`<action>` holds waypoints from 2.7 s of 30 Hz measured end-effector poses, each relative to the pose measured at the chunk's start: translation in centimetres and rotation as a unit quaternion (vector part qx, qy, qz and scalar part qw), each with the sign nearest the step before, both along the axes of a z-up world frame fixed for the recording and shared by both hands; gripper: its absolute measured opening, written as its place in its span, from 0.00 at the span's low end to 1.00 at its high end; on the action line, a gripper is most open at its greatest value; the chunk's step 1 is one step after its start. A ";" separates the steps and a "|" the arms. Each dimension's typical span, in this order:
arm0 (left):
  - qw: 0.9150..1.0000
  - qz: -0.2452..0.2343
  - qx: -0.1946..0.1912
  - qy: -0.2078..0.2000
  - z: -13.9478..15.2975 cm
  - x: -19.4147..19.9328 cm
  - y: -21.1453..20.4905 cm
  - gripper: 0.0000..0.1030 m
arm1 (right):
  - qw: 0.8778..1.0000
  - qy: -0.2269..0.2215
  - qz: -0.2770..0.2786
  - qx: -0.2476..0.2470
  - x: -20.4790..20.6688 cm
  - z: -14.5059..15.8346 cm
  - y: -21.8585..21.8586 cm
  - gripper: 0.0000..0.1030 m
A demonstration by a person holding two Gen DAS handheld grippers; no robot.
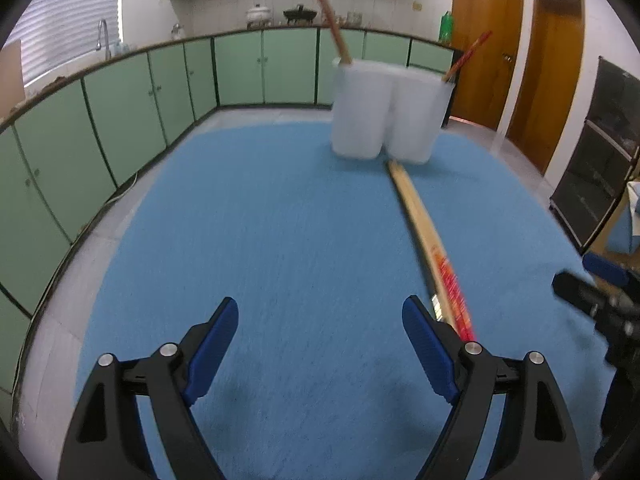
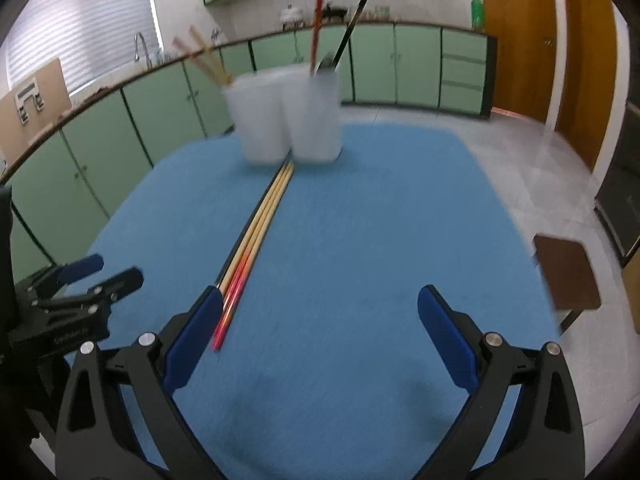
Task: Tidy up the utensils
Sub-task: 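Bring both open tools back over the remaining chopsticks on the mat, then grasp a red-patterned chopstick with the right tool while the left tool grasps a black chopstick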
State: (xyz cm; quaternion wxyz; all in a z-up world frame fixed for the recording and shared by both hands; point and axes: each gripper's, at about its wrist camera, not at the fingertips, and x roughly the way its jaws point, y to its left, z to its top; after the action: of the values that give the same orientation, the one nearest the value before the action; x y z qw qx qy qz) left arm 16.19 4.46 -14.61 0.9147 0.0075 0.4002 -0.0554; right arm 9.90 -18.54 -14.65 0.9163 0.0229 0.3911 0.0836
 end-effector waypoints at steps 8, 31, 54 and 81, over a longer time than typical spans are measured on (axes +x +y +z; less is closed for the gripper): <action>1.000 0.012 0.016 0.019 -1.3 -0.2 1.3 0.83 | 0.999 0.031 0.031 -0.022 -0.5 -2.1 3.6 0.92; 1.000 0.013 -0.003 0.026 -1.6 -0.7 1.8 0.84 | 0.998 0.039 -0.004 -0.046 -0.2 -2.3 2.5 0.62; 0.999 -0.017 -0.015 0.034 -1.5 -0.2 -0.8 0.84 | 0.998 0.052 0.014 -0.022 0.2 -3.0 2.1 0.05; 0.998 -0.027 0.011 0.049 -2.9 1.1 -3.4 0.88 | 0.999 0.050 -0.011 -0.017 -0.4 -3.3 -1.6 0.05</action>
State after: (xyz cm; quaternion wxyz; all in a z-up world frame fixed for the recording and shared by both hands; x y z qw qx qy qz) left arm 17.30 1.04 -17.50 0.8921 0.0259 0.4447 -0.0761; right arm 9.47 -20.19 -17.95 0.8966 0.0156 0.4377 0.0658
